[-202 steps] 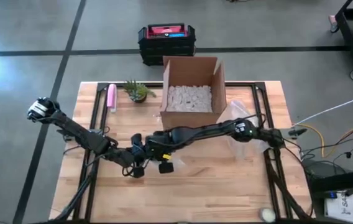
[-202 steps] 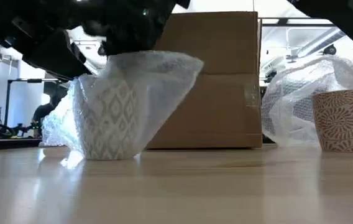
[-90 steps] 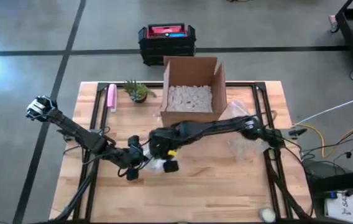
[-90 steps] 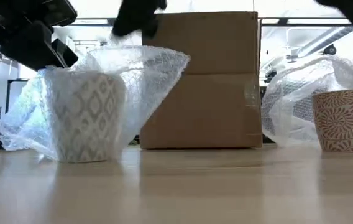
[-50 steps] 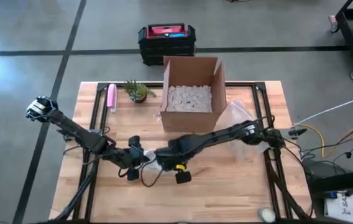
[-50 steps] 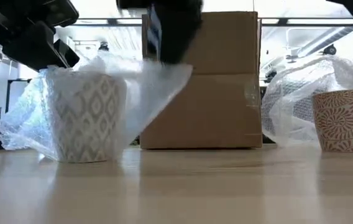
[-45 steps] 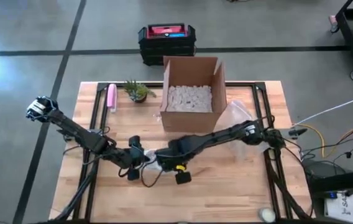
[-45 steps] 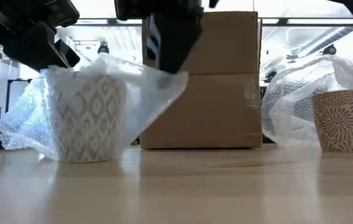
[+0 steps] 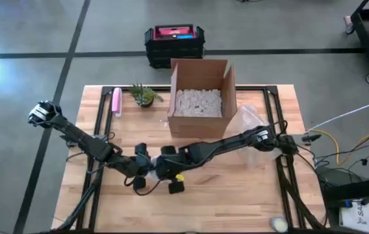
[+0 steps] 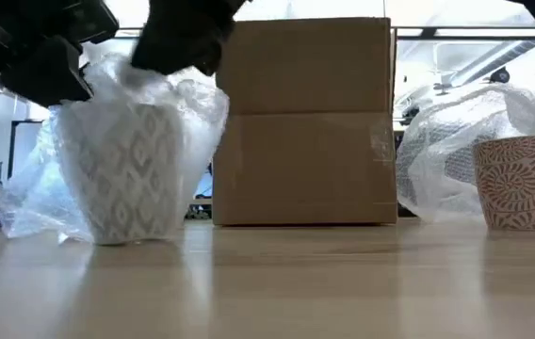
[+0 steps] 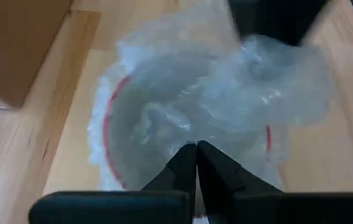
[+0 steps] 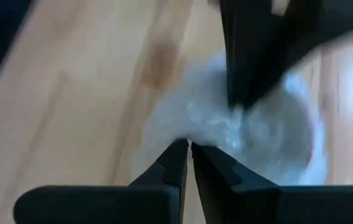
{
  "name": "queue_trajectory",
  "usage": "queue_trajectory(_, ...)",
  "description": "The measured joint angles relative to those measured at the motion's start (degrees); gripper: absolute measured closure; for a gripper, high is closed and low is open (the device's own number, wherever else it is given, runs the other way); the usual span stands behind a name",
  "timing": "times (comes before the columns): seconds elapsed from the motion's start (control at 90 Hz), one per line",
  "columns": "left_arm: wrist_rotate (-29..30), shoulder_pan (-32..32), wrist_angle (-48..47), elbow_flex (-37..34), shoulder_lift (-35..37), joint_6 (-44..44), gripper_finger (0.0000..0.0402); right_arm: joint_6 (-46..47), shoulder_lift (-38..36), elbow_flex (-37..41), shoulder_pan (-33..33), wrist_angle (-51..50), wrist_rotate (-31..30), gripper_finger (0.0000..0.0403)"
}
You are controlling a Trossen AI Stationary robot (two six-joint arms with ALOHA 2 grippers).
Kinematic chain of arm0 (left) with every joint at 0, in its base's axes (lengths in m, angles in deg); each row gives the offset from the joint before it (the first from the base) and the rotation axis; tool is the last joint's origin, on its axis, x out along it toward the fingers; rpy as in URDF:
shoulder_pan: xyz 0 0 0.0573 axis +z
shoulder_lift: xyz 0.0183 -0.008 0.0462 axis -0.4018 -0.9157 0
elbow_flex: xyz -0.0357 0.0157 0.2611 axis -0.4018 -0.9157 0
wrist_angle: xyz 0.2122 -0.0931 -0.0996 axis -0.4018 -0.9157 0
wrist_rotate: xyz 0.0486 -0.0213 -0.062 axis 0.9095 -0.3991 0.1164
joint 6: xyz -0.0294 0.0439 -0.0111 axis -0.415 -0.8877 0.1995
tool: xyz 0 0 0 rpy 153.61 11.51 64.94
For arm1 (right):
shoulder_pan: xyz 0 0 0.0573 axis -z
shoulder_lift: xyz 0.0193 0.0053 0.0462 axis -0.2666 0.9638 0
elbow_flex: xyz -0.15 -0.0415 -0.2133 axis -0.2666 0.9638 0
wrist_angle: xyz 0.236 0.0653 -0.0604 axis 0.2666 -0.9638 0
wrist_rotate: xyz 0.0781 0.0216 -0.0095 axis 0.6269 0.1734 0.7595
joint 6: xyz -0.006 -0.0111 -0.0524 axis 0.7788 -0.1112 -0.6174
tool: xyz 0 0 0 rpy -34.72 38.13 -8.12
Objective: Wrap mug
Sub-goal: Wrap the gray mug with bubble wrap
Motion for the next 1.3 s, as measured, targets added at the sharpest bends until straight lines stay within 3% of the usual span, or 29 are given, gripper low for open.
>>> queue_trajectory(0.311, -0.1, 0.0, 1.8, 0.2, -1.0, -1.6, 0.0401, 0.5, 1.2, 1.7, 2.4, 1.3, -0.5, 0.0389)
queue_trajectory(0.556, -1.4, 0.0, -6.8, 5.7, 0.6, -2.2, 0.0401, 2.4, 3.7, 2.5, 3.1, 2.3, -1.0, 0.0389)
queue_trajectory(0.978, 1.9, 1.5, -0.3, 2.9, -3.3, -6.0, 0.0401, 2.1, 3.5, 2.8, 3.1, 4.5, -0.4, 0.0389)
queue_trajectory(1.2, 1.4, 1.5, -0.6, 2.4, -5.6, -5.1, 0.0400, 4.8, -0.7, 0.8, 3.1, -0.5, -0.5, 0.0389)
queue_trajectory(1.3, 1.4, 1.5, -0.7, 2.4, -6.1, -5.1, 0.0400, 6.4, -4.1, -0.2, 3.4, -7.6, -0.5, 0.0389)
